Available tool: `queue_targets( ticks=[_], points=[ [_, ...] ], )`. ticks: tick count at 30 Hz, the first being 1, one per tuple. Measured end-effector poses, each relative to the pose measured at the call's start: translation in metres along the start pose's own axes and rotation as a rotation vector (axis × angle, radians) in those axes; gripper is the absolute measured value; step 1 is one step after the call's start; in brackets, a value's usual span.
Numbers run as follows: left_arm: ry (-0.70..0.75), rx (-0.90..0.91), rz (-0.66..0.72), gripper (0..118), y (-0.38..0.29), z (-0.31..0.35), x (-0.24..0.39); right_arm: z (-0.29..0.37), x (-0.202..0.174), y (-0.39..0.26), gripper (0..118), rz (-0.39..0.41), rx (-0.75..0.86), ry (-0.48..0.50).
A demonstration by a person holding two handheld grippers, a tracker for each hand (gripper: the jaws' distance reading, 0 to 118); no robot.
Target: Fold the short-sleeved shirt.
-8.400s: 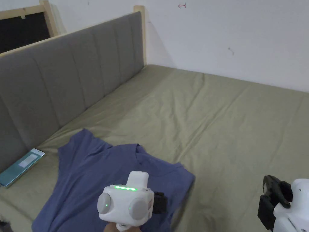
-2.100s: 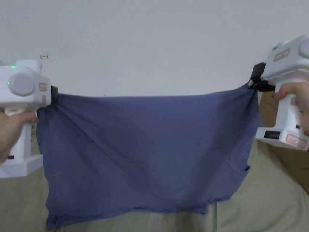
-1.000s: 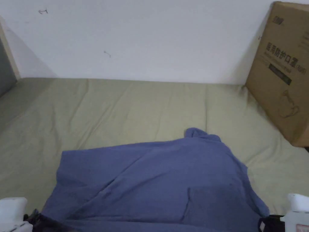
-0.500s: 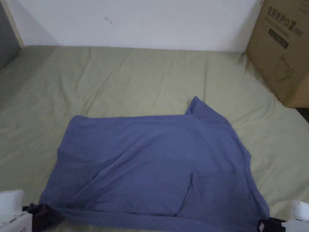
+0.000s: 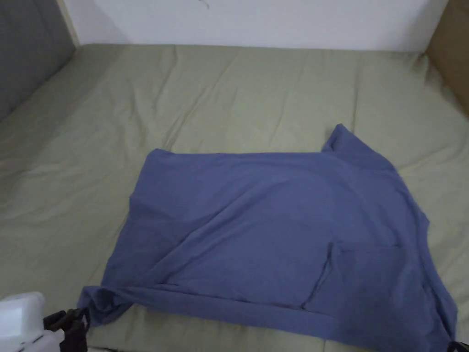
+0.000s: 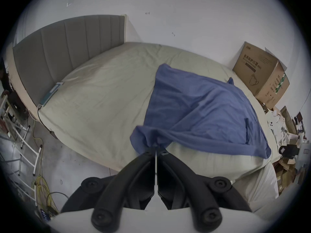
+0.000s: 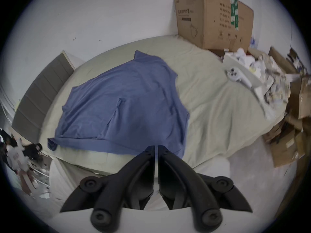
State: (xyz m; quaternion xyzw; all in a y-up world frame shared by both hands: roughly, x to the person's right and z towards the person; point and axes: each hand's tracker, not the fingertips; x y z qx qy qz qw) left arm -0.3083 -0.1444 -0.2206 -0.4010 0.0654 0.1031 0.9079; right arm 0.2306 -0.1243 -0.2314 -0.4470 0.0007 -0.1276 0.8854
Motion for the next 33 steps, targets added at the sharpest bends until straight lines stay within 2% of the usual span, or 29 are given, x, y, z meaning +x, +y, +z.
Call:
queue_targets(
  ticks=[2,4,5,6,7,8,11,13,14,15,16,18,20,21,23,24,26,27,29,30,32,33],
  points=[
    [-0.034,-0.004,0.024,1,-0.002,-0.008,-0.001,-0.009,0.001,-0.002,4,-0.004,-0.031,-0.009],
    [0.003,0.017,0.021,5,0.002,-0.016,-0.001,-0.016,-0.001,-0.003,4,0.022,-0.049,-0.041],
    [0.022,0.027,0.012,16,0.006,-0.021,-0.002,-0.018,-0.002,-0.004,4,0.045,-0.053,-0.054],
    [0.041,0.026,0.007,44,0.009,-0.025,-0.002,-0.019,-0.002,-0.004,4,0.075,-0.061,-0.081],
    [0.041,0.025,0.005,63,0.013,-0.030,-0.004,-0.020,-0.003,-0.004,4,0.092,-0.065,-0.096],
    [0.038,0.026,0.009,70,0.017,-0.035,-0.006,-0.021,-0.002,-0.004,4,0.090,-0.069,-0.093],
    [0.039,0.022,0.077,69,0.027,-0.053,-0.010,-0.024,0.004,-0.004,4,0.054,-0.085,-0.089],
    [-0.025,-0.001,0.080,62,0.030,-0.065,-0.012,-0.027,0.007,-0.003,4,0.024,-0.101,-0.086],
    [-0.035,-0.021,0.086,48,0.032,-0.072,-0.012,-0.029,0.009,-0.003,4,0.015,-0.106,-0.084],
    [-0.039,-0.042,0.091,13,0.032,-0.077,-0.010,-0.029,0.010,-0.003,4,0.015,-0.108,-0.088],
    [-0.070,-0.054,0.093,3,0.031,-0.081,-0.008,-0.029,0.010,-0.004,4,0.015,-0.109,-0.097],
    [-0.084,-0.100,0.083,3,0.027,-0.087,-0.003,-0.026,0.009,-0.004,4,0.024,-0.105,-0.117],
    [-0.097,-0.109,0.050,3,0.024,-0.086,0.001,-0.019,0.005,-0.003,4,0.067,-0.088,-0.135],
    [-0.076,-0.101,0.030,3,0.023,-0.083,0.002,-0.017,0.004,-0.003,8,0.083,-0.075,-0.141],
    [-0.063,-0.091,0.025,3,0.025,-0.080,0.002,-0.017,0.003,0.000,24,0.106,-0.066,-0.132],
    [-0.059,-0.082,0.045,3,0.026,-0.078,-0.001,-0.019,0.004,0.001,24,0.106,-0.059,-0.136],
    [-0.063,-0.068,0.094,3,0.028,-0.068,0.001,-0.035,0.009,0.006,80,0.109,-0.087,-0.149],
    [-0.058,-0.066,0.095,3,0.028,-0.066,0.000,-0.043,0.012,0.008,84,0.115,-0.106,-0.148],
    [-0.051,-0.065,0.090,3,0.028,-0.062,0.000,-0.064,0.016,0.007,83,0.120,-0.171,-0.154],
    [-0.048,-0.067,0.084,3,0.027,-0.060,0.001,-0.073,0.020,0.007,67,0.116,-0.204,-0.161],
    [-0.037,-0.073,0.069,3,0.025,-0.058,0.001,-0.082,0.022,0.004,5,0.091,-0.239,-0.172],
    [-0.036,-0.075,0.066,3,0.025,-0.057,0.002,-0.083,0.023,0.001,5,0.048,-0.238,-0.130]
  ],
)
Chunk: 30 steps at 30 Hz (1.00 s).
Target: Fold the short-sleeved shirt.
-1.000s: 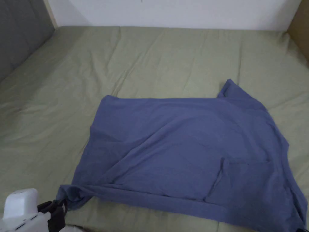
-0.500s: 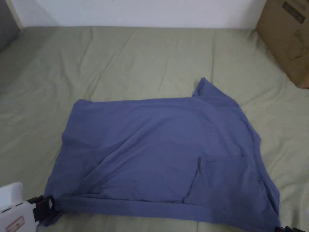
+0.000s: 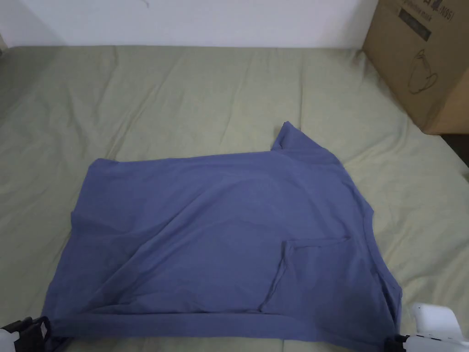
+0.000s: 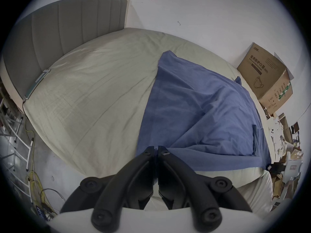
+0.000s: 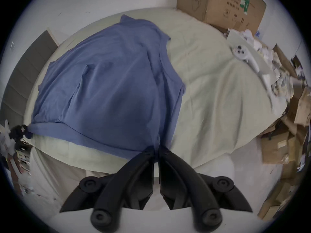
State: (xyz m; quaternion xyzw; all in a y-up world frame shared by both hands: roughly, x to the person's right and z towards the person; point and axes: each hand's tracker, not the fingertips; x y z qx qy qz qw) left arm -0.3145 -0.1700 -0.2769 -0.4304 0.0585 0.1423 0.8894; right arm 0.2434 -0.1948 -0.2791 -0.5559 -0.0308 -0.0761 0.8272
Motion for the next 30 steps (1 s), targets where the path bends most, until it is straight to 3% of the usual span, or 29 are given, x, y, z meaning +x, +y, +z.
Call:
queue_targets(
  ticks=[1,4,7,13,17,23,24,25,26,27,28,29,30],
  points=[
    [0.002,-0.001,-0.001,3,-0.001,0.001,0.000,0.001,0.003,0.000,5,-0.019,-0.016,0.031],
    [0.007,-0.005,-0.002,3,0.000,0.004,0.001,0.015,0.000,-0.001,5,-0.001,0.040,-0.008],
    [0.017,0.003,-0.025,3,0.004,0.011,0.004,0.042,0.009,0.010,5,-0.089,0.095,0.076],
    [0.034,0.045,-0.113,3,0.034,0.018,0.014,0.075,0.015,0.059,5,-0.130,0.198,0.151],
    [0.024,0.045,-0.151,3,0.069,-0.001,0.019,0.064,0.012,0.114,5,-0.091,0.228,0.138],
    [0.021,0.029,-0.213,4,0.119,-0.060,0.034,0.003,0.005,0.191,5,-0.176,0.186,0.139],
    [0.032,0.037,-0.223,14,0.123,-0.069,0.038,-0.008,0.002,0.196,5,-0.156,0.173,0.129],
    [0.088,0.034,-0.233,32,0.128,-0.076,0.041,-0.019,-0.002,0.201,7,-0.135,0.143,0.087],
    [0.133,0.019,-0.237,49,0.130,-0.082,0.042,-0.026,-0.006,0.202,18,-0.115,0.129,0.032],
    [0.146,0.004,-0.240,64,0.131,-0.082,0.041,-0.027,-0.009,0.201,44,-0.109,0.133,-0.010],
    [0.132,0.013,-0.231,69,0.129,-0.081,0.041,-0.026,-0.010,0.198,65,-0.104,0.140,-0.011],
    [0.109,0.033,-0.211,70,0.125,-0.074,0.036,-0.024,-0.009,0.193,78,-0.103,0.150,0.012],
    [0.070,0.038,-0.189,70,0.121,-0.067,0.031,-0.018,-0.008,0.187,80,-0.100,0.166,0.025]
  ],
)
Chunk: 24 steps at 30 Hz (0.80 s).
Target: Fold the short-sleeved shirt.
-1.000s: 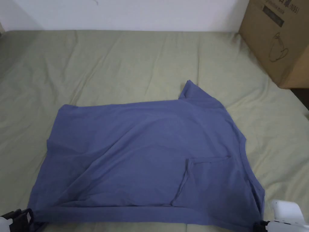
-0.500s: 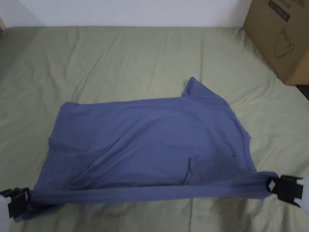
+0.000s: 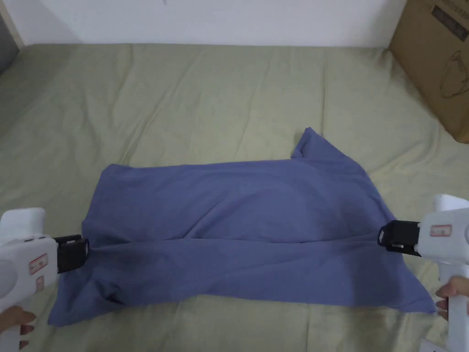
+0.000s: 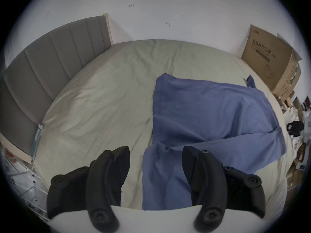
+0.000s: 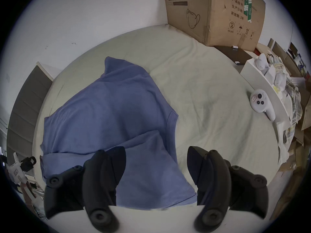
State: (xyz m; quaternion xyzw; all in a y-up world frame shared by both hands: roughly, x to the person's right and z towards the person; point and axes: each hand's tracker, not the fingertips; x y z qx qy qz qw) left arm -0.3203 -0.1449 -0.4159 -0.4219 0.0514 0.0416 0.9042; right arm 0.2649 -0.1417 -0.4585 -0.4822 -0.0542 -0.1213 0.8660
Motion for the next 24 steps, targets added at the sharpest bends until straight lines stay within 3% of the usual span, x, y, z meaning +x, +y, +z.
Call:
queue_targets(
  ticks=[3,4,5,6,8,9,11,13,14,15,16,17,22,23,24],
  points=[
    [-0.007,-0.014,0.052,67,-0.021,0.025,-0.012,0.026,0.006,-0.017,76,-0.009,0.012,0.032],
    [-0.007,-0.008,0.071,57,-0.032,0.037,-0.015,0.039,0.007,-0.027,68,-0.004,0.051,0.049],
    [-0.009,0.024,0.085,37,-0.044,0.051,-0.017,0.052,0.008,-0.036,54,0.001,0.061,0.072],
    [-0.014,0.066,0.090,4,-0.054,0.063,-0.017,0.061,0.009,-0.044,31,-0.004,0.045,0.123],
    [-0.007,0.058,0.095,1,-0.076,0.075,-0.020,0.072,0.009,-0.063,9,-0.015,0.030,0.152],
    [-0.012,0.035,0.119,0,-0.083,0.077,-0.022,0.075,0.006,-0.074,2,0.005,0.010,0.141],
    [-0.032,0.025,0.154,1,-0.097,0.075,-0.025,0.076,-0.002,-0.093,2,0.103,0.025,0.078],
    [-0.020,0.019,0.162,6,-0.102,0.067,-0.028,0.075,-0.007,-0.106,2,0.129,-0.006,0.072],
    [-0.014,0.021,0.170,19,-0.102,0.059,-0.032,0.072,-0.004,-0.108,2,0.092,-0.035,0.108],
    [-0.020,0.021,0.183,52,-0.100,0.054,-0.034,0.065,-0.001,-0.109,2,0.063,-0.048,0.117],
    [-0.034,0.017,0.200,78,-0.098,0.047,-0.035,0.063,0.001,-0.111,2,0.052,-0.041,0.113],
    [-0.061,0.018,0.225,93,-0.096,0.039,-0.036,0.061,0.001,-0.112,2,0.054,-0.039,0.108],
    [-0.089,-0.053,0.187,91,-0.087,-0.004,-0.019,0.060,0.000,-0.113,2,0.022,-0.045,0.084],
    [-0.080,-0.082,0.157,87,-0.090,-0.018,-0.018,0.060,0.000,-0.113,2,0.021,-0.050,0.089],
    [-0.029,-0.118,0.153,64,-0.095,-0.031,-0.016,0.059,0.000,-0.114,2,0.018,-0.055,0.085]
  ],
)
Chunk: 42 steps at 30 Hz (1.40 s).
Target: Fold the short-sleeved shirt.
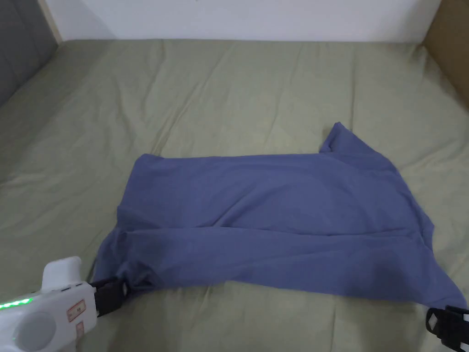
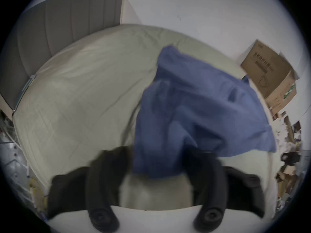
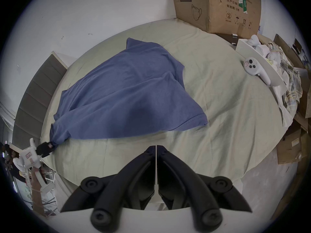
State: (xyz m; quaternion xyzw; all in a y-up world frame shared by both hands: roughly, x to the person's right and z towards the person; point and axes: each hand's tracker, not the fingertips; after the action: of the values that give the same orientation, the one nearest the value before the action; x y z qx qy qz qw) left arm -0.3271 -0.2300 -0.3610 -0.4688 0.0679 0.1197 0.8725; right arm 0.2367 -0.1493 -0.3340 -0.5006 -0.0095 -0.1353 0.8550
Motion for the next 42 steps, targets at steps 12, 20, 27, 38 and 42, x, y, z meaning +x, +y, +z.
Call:
queue_targets(
  ticks=[12,20,27,38,42],
  points=[
    [0.015,0.029,-0.057,5,0.020,0.040,0.017,-0.080,0.030,0.049,68,0.016,-0.091,-0.048],
    [0.004,0.027,-0.098,5,0.029,0.055,0.019,-0.073,0.016,0.052,9,0.045,-0.099,-0.015],
    [-0.023,0.029,-0.123,5,0.024,0.084,-0.004,-0.004,0.041,0.039,9,0.000,-0.061,0.048],
    [0.085,-0.092,-0.194,42,-0.036,0.083,-0.014,-0.007,0.028,-0.051,59,0.058,-0.145,-0.195],
    [0.026,0.015,-0.041,69,-0.010,0.105,-0.019,0.017,0.023,-0.030,70,0.082,-0.034,-0.187]
  ],
)
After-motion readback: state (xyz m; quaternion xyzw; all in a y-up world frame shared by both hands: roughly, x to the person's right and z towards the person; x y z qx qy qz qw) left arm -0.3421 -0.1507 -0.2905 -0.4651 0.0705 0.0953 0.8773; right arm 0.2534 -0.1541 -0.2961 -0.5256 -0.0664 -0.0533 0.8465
